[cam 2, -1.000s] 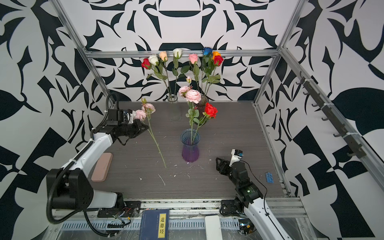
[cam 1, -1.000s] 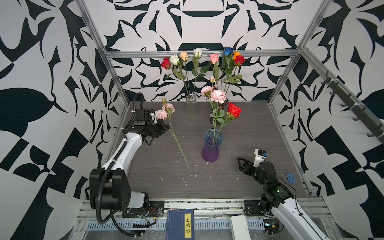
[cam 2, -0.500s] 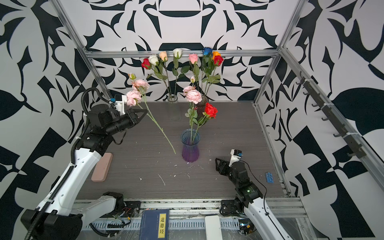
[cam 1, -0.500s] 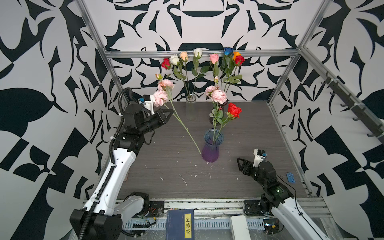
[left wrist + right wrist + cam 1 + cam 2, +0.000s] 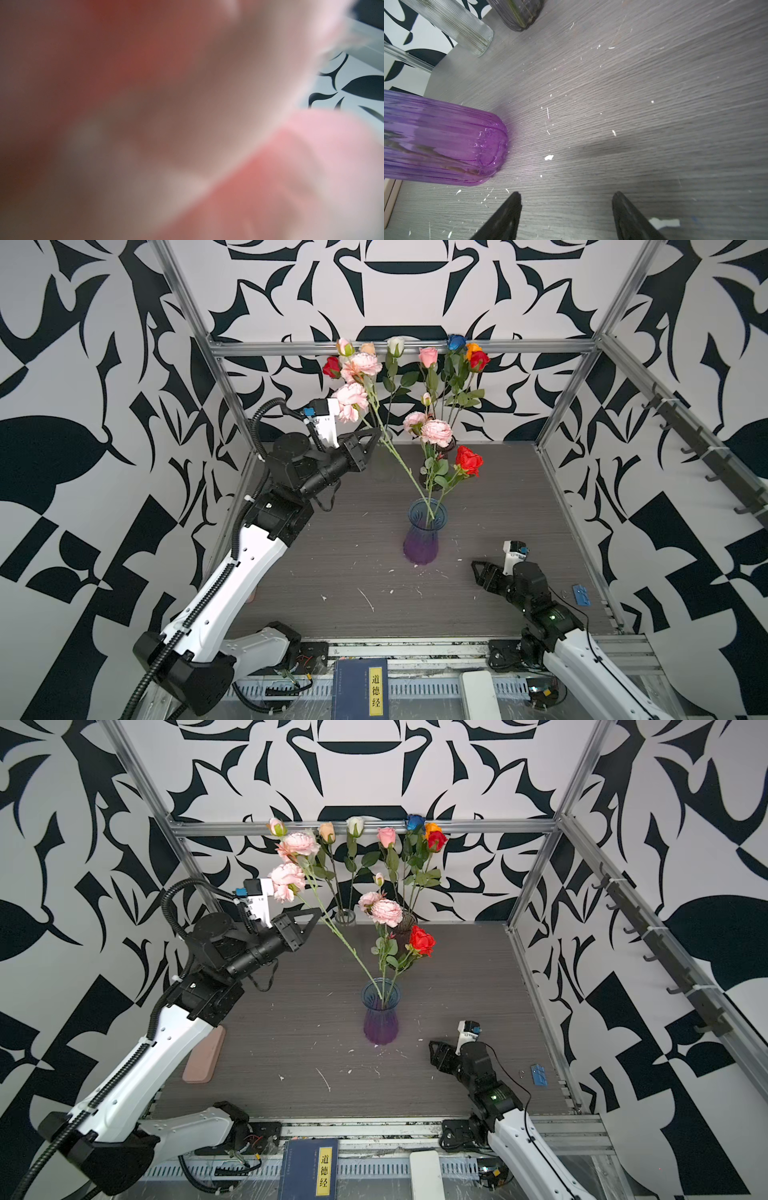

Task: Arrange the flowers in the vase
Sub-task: 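Lift the pink rose up off the table with the left gripper, then lower the pink rose stem into the gradient vase and open the left gripper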

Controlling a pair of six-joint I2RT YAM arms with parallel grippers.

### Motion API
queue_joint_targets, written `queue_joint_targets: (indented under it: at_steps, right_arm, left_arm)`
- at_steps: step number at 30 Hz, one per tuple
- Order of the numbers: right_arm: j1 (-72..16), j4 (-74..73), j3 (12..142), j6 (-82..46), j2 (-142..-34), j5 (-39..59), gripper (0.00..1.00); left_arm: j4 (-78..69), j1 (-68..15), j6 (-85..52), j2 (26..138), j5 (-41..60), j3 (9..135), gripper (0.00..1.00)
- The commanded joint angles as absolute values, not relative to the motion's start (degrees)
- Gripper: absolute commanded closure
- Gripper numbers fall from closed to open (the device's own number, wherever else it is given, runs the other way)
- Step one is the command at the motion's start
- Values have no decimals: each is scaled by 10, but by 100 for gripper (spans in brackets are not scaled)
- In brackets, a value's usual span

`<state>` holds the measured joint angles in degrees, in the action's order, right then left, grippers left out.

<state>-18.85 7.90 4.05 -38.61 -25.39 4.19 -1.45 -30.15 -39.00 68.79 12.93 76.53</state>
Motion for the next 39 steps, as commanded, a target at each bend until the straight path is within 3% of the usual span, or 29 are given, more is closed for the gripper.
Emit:
queue_joint_targets:
  at_steps: [1, 13, 27, 30, 36, 39]
  right_arm:
    - [-191, 71, 44, -381, -241, 32, 27]
    - [-192, 79, 47, -381, -236, 19, 28]
    - [-191, 74, 47, -379, -242, 21, 28]
    - [-191, 66, 48, -379, -255, 23, 28]
    - [-192, 61, 50, -376, -267, 31, 28]
    - [-191, 64, 48, -376, -258, 27, 28]
  left_arm:
    - [-55, -309, -353, 704, 84, 774, 100]
    - [-122, -377, -287, 755, 10, 721, 100]
    - [-115, -472, -278, 704, -132, 604, 100]
    - [-99, -472, -280, 704, -138, 606, 87]
    - [-87, -472, -276, 702, -130, 613, 46]
    - [-71, -472, -270, 706, -111, 629, 36]
